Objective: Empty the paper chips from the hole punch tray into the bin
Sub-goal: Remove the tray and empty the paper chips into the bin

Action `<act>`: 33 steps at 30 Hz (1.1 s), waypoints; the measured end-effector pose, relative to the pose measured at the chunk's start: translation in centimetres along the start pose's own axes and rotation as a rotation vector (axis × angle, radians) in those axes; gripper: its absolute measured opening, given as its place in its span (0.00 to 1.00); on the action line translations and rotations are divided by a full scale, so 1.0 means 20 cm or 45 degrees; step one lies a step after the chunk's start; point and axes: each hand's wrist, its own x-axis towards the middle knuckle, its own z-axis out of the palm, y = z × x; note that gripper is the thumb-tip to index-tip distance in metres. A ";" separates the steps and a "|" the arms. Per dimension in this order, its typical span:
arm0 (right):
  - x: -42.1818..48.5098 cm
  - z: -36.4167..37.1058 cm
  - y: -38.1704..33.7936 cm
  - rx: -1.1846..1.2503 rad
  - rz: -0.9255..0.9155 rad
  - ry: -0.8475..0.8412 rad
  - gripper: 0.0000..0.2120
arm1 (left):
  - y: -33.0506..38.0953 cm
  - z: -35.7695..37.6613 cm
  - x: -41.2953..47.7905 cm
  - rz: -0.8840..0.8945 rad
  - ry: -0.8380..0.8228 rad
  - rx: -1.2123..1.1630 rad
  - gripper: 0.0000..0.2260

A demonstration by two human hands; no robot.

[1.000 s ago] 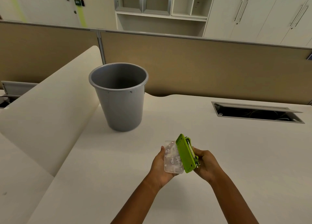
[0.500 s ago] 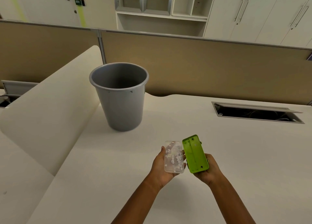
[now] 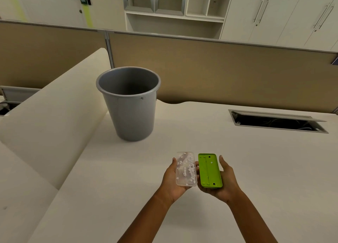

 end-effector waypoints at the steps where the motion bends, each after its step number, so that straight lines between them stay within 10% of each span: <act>1: 0.00 0.00 0.00 -0.041 -0.009 0.003 0.35 | 0.01 0.00 0.00 0.000 0.002 -0.003 0.35; 18: -0.01 0.04 0.00 -0.542 -0.157 0.126 0.10 | 0.02 -0.02 0.00 0.013 0.023 0.015 0.36; 33: -0.07 0.19 -0.05 -1.289 -0.397 0.236 0.24 | -0.03 -0.01 -0.02 -0.060 0.075 -0.048 0.22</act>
